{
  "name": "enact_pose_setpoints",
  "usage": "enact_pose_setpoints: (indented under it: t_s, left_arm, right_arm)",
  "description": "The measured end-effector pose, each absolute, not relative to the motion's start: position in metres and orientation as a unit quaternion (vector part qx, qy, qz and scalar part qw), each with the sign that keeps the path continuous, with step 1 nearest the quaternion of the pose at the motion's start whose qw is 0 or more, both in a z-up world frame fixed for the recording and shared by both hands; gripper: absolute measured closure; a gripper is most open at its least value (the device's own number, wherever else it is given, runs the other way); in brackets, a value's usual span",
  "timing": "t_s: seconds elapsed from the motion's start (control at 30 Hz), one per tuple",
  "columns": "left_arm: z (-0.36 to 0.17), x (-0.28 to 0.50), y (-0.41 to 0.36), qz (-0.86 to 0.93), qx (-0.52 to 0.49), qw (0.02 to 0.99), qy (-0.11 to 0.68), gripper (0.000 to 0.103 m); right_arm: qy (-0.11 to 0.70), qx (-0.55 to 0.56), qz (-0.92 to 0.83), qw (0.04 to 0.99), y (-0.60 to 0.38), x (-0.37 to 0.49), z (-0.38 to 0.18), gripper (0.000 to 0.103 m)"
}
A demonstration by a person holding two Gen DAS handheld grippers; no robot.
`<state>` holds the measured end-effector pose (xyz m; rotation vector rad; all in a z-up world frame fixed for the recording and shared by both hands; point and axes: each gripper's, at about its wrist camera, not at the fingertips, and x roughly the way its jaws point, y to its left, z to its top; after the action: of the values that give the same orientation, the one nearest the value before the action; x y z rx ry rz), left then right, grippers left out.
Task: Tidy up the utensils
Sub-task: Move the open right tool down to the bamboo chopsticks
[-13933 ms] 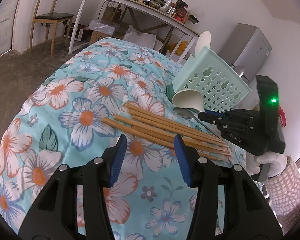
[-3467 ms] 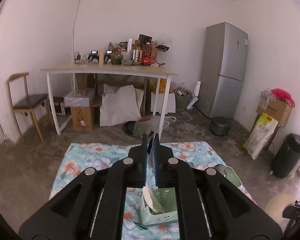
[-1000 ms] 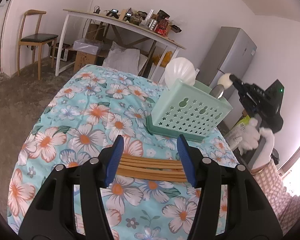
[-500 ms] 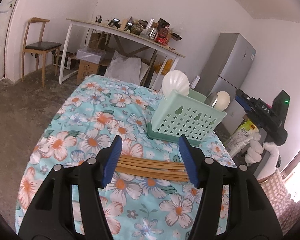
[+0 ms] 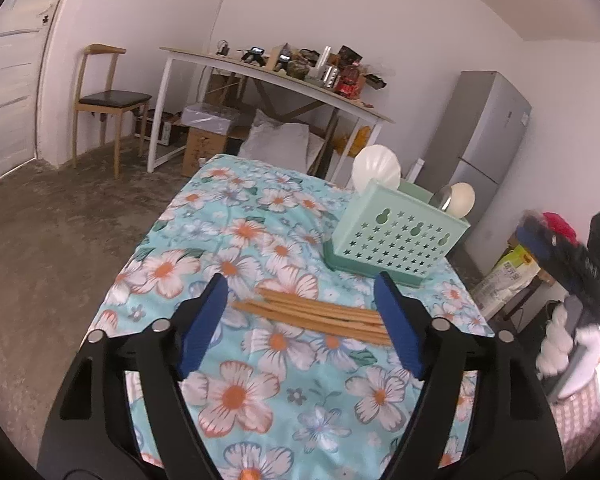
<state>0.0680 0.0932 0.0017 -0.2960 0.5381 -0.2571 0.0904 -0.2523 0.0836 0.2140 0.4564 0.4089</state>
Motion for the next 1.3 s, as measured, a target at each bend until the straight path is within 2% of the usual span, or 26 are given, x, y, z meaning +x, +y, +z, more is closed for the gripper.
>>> enact_pose_setpoints:
  t_s: [0.07,0.17,0.43,0.47,0.63,0.8,0.93,1.3]
  left_arm:
    - [0.001,0.065,0.093,-0.117,-0.143,0.947,0.263,0.02]
    - [0.0,0.06,0.093,-0.091,-0.14,0.952,0.258,0.015]
    - [-0.018,0.057,0.084,-0.08,-0.142,0.945,0.282,0.013]
    - [-0.022,0.058,0.082,-0.08,-0.136,0.943,0.292,0.013]
    - [-0.046,0.065,0.077,-0.066,-0.139,0.926,0.346,0.013]
    - [-0.067,0.071,0.079,-0.043,-0.128,0.919,0.369,0.013]
    - [-0.077,0.074,0.08,-0.044,-0.117,0.916,0.381,0.013]
    - [-0.085,0.072,0.081,-0.062,-0.114,0.917,0.378,0.01]
  right_arm:
    - [0.255,0.091,0.2,0.942,-0.24,0.086,0.071,0.037]
    - [0.29,0.075,0.197,0.934,-0.225,0.081,0.054,0.037]
    - [0.348,0.074,0.209,0.911,-0.193,0.091,0.021,0.037]
    - [0.355,0.074,0.21,0.908,-0.189,0.095,0.019,0.039]
    - [0.395,0.058,0.218,0.89,-0.158,0.129,0.001,0.063]
    - [0.424,0.034,0.215,0.879,-0.131,0.16,-0.017,0.075]
    - [0.456,0.017,0.202,0.866,-0.12,0.172,-0.04,0.08]
    - [0.445,-0.02,0.205,0.871,-0.121,0.127,-0.043,0.08]
